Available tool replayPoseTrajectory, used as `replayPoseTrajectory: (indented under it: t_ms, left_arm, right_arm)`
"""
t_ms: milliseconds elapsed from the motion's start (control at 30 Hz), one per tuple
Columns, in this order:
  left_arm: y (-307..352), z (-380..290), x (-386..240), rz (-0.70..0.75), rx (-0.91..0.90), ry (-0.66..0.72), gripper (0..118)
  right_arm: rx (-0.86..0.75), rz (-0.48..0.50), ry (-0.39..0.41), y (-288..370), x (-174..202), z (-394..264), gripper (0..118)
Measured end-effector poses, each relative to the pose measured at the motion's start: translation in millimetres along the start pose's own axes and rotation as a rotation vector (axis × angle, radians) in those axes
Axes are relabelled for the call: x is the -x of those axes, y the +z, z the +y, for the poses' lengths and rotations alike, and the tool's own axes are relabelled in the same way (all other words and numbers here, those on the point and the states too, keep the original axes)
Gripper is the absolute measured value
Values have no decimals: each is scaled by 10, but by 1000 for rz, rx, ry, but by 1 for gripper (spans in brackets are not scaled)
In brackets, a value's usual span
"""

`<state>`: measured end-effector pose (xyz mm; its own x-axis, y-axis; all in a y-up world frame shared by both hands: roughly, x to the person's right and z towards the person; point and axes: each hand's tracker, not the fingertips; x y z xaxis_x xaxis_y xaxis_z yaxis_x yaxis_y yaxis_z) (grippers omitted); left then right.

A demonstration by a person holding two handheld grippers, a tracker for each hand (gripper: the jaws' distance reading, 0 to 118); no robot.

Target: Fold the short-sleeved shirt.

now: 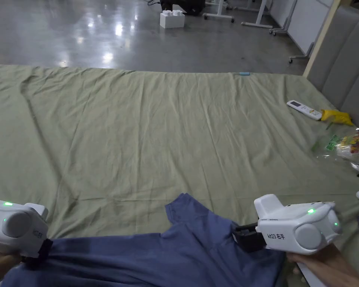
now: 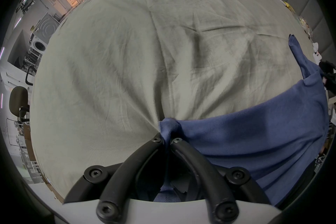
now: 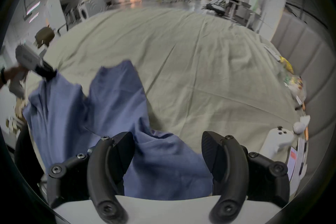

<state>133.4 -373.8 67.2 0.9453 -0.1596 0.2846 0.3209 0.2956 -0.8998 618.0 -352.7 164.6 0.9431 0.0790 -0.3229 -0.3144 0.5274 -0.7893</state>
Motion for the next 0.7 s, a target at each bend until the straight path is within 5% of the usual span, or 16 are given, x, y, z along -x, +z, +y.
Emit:
replayPoseTrajectory:
  t_ms: [100, 233, 333, 467, 533, 700]
  left_arm:
    - [99, -57, -75, -5, 0, 3, 6]
    - [148, -132, -87, -29, -8, 12, 5]
    - [153, -206, -60, -30, -57, -3, 5]
    - [379, -396, 155, -73, -186, 38, 4]
    - [846, -677, 365, -184, -365, 191, 4]
    - [2025, -1243, 654, -240, -661, 230, 4]
  right_arm:
    - [24, 3, 25, -148, -20, 18, 72]
    - [8, 91, -76, -133, -24, 23, 20]
    - [-9, 71, -80, -24, 41, -8, 14]
    - [-129, 82, -181, 398, 55, -63, 13]
    - [-216, 89, -208, 763, 84, -106, 13]
    - [-432, 84, -270, 1763, 238, -169, 10]
